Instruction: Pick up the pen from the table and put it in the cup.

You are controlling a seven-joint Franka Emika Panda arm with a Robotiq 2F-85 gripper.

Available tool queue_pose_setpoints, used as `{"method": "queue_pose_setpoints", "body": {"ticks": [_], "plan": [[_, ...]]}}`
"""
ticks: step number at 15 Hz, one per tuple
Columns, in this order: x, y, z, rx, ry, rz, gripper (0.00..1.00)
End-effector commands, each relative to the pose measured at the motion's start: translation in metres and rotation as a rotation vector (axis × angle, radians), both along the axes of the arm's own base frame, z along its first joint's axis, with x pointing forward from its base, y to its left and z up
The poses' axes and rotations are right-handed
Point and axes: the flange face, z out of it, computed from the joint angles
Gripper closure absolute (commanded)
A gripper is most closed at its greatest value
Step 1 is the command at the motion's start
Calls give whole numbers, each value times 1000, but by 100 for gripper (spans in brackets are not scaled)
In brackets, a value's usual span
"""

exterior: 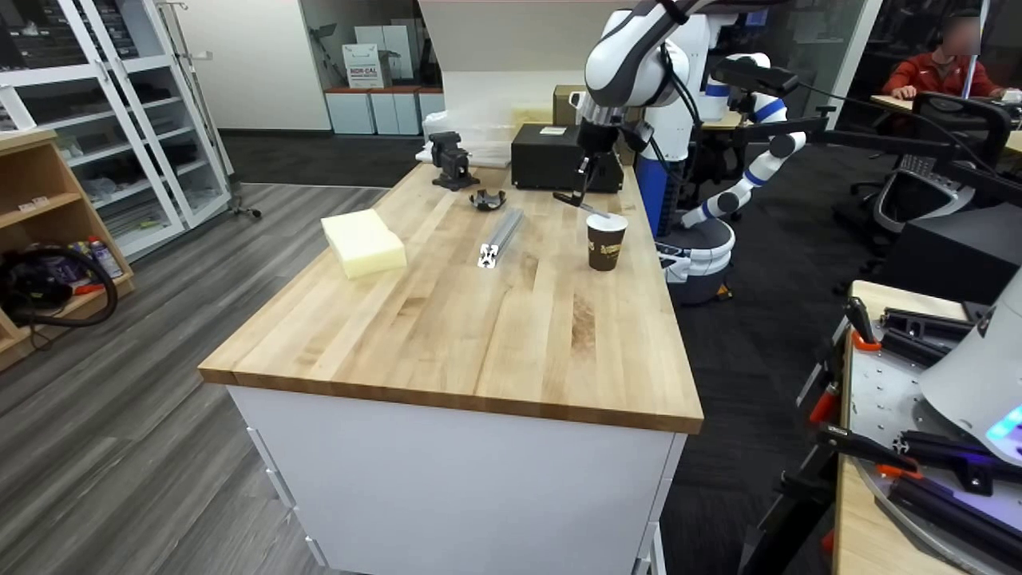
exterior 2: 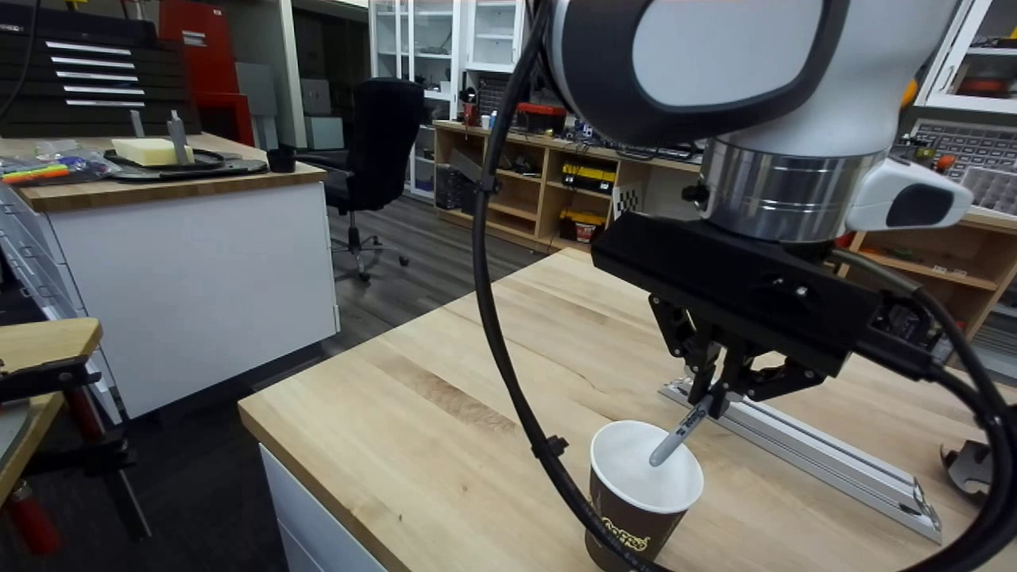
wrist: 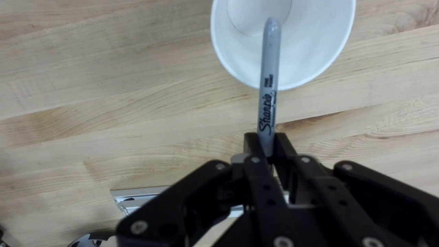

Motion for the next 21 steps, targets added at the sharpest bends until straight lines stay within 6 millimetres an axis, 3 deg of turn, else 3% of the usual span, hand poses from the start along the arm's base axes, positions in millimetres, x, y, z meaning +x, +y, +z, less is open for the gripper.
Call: {"method": "queue_pose_setpoints", "body": {"ticks": [1, 7, 13, 14, 15, 21], "plan": [[-23, 7, 12, 9, -66, 14, 97], [-43, 11, 3, 44, -99, 5, 97], [-59, 1, 0, 43, -94, -11, 94], [-61, 0, 1, 41, -100, -12, 61], [-62, -2, 2, 36, -107, -14, 60], [-70, 8, 30, 16, -209, -47, 23]]}}
